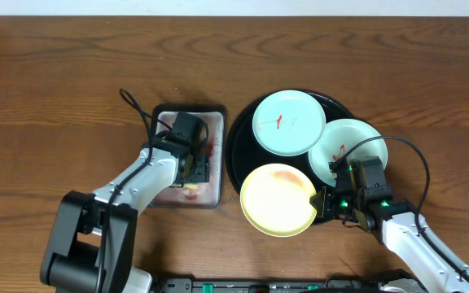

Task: Clean dirty plates on tray and stack at the side
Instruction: 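Return the sponge to the tray and release it with the left gripper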

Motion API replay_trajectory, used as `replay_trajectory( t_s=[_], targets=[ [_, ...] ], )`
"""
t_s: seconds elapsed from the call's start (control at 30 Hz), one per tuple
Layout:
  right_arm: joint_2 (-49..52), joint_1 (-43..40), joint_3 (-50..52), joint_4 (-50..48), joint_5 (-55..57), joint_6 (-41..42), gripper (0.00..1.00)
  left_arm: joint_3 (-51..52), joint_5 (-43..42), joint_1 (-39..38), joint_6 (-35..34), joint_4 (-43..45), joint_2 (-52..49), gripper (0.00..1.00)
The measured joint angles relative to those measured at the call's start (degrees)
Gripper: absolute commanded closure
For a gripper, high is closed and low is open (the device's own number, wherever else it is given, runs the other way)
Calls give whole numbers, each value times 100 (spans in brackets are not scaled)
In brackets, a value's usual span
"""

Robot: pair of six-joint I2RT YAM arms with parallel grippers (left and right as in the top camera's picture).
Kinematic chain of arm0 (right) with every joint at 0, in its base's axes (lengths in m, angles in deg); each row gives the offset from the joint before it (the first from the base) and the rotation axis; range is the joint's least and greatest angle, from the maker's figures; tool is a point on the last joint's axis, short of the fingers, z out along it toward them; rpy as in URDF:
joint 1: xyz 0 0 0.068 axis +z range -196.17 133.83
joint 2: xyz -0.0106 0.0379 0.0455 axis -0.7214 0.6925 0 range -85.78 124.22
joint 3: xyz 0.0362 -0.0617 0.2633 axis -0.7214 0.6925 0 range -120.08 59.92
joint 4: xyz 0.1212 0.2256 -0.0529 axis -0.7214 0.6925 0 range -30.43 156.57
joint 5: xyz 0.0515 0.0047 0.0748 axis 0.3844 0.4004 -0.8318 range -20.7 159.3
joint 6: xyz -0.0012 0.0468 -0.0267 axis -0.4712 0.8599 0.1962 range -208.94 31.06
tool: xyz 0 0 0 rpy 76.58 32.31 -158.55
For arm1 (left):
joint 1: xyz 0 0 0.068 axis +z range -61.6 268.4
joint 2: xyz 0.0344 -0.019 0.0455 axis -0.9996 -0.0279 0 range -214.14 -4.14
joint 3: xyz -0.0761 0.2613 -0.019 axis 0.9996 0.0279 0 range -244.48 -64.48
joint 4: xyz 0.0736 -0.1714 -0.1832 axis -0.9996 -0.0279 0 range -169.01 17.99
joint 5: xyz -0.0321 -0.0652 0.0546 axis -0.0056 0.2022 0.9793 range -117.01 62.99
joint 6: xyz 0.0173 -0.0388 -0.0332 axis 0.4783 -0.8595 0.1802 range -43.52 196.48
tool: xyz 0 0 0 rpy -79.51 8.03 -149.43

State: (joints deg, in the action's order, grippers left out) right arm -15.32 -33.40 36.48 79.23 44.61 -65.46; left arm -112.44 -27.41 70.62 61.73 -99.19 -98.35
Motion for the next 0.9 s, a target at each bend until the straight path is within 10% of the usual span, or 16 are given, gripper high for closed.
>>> replay_trajectory(
  t_s=[0.57,0.83,0.9],
  targets=[
    [0,0,2,-9,-2,0,92,0,509,0,24,942,13,23],
    [0,0,2,-7,-2,0,92,0,529,-2,83,1080,-107,91],
    [0,0,2,-9,-2,0,92,0,529,0,118,1088,-107,93]
  ],
)
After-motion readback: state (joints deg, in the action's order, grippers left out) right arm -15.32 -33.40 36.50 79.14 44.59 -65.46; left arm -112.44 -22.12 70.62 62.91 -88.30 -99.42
